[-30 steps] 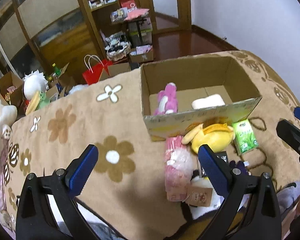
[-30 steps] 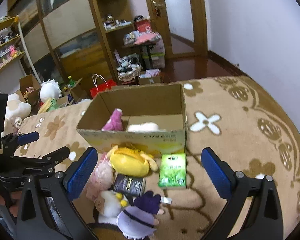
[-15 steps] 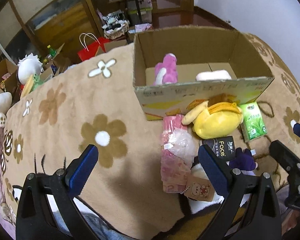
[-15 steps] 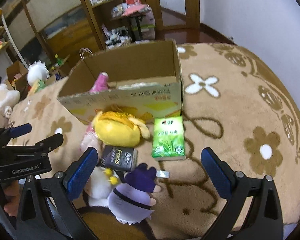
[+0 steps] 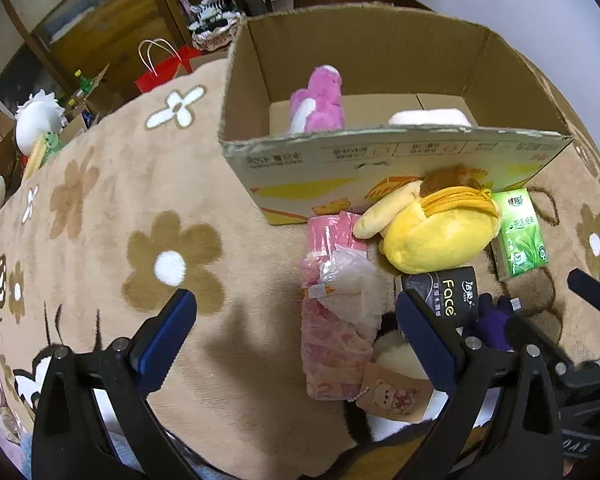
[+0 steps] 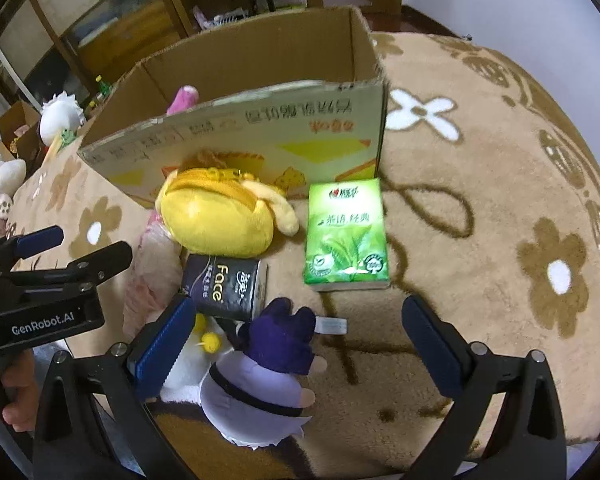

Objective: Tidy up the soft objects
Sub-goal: 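Grasp the purple-and-white plush doll with the right tool while the left tool approaches the pink wrapped roll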

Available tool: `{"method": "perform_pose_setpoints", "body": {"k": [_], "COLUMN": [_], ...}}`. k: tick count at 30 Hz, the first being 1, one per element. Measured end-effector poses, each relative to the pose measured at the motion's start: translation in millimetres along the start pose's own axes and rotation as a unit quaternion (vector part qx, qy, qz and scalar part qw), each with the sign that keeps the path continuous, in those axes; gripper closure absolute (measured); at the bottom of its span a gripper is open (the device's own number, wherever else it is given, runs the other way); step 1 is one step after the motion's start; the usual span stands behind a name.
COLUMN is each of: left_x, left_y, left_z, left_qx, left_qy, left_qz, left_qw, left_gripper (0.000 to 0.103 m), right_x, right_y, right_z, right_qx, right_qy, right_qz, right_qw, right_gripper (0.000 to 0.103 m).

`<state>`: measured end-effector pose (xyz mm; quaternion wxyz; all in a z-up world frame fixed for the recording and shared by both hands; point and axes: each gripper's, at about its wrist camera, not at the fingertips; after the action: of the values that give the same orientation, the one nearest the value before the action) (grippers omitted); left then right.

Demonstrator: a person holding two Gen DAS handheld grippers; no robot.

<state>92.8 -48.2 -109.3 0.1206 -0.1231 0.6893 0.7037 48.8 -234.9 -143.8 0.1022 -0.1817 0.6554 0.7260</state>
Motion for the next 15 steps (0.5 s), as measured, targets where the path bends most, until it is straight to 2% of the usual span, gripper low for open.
{"method": "perform_pose_setpoints", "body": {"k": [5, 8, 15], "left_x": [0, 0, 0], "left_y": [-11, -17, -32], "left_z": [-5, -5, -6], "left_qx": [-0.017, -0.012, -0.006], "left_qy": [-0.012, -0.01, -0.009], "left_qz": [0.009, 0.022, 0.05], "left_qw": [0.9998, 0.9996, 0.9987], "left_gripper": [0.004, 0.004, 0.004], "right_x": [3, 5, 10], "right_y": [-15, -23, -41], "right_z": [6, 7, 4], "right_qx": [-0.007, -0.013, -0.033], "right_qy": [0.003, -0.003, -0.028], "right_qz": [0.03, 0.047, 0.081], "right_qw": [1.0, 0.999, 0.996], "right_gripper": [0.001, 0.002, 0.013]}}
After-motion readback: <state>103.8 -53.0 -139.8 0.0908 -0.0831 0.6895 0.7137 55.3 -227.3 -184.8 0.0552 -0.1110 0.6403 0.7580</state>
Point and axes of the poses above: each gripper's, at about its wrist camera, not at the fingertips, and y roughly against the way its jaws point, z to its left, x to its underside, and after that the axes turned 10 degrees about y, right-handed
